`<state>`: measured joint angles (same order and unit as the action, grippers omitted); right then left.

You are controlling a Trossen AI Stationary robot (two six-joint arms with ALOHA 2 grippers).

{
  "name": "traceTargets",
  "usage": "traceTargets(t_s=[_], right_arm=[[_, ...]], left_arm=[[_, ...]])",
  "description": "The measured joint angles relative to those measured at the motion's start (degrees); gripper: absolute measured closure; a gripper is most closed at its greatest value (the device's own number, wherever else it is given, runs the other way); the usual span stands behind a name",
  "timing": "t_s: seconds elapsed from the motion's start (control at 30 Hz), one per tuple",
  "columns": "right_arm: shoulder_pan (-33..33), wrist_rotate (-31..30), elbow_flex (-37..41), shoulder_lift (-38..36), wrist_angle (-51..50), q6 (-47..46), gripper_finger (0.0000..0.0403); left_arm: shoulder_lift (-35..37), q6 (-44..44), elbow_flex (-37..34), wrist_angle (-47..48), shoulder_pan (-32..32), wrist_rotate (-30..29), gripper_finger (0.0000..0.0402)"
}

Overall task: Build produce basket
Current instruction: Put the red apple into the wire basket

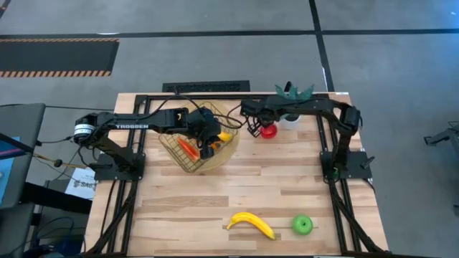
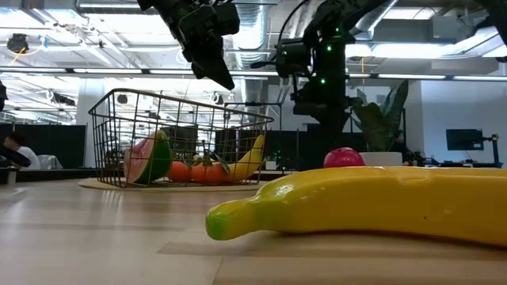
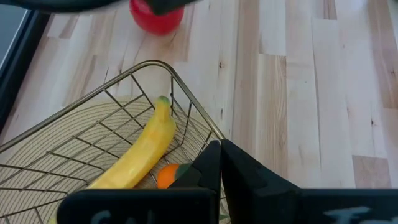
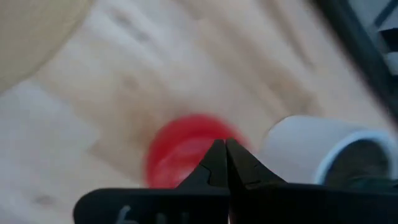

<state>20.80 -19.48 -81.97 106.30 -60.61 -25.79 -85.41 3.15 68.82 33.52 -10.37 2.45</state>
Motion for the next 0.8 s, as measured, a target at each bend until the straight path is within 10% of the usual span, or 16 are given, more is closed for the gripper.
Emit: traceTargets(t_s=[0.43,0.8], right_arm=[[-11.4,0.6,-0.1,-0.1,-7.4,-10.1,0.0403],[-5.3,-5.1,-1.1,-0.2,-3.1,-5.8,0.0403]], left_arm=[[0.0,0.9,0.0,0.0,0.0,0.0,0.0401],[0.0,1.6,0.0,0.0,0.0,0.2,0.0401]])
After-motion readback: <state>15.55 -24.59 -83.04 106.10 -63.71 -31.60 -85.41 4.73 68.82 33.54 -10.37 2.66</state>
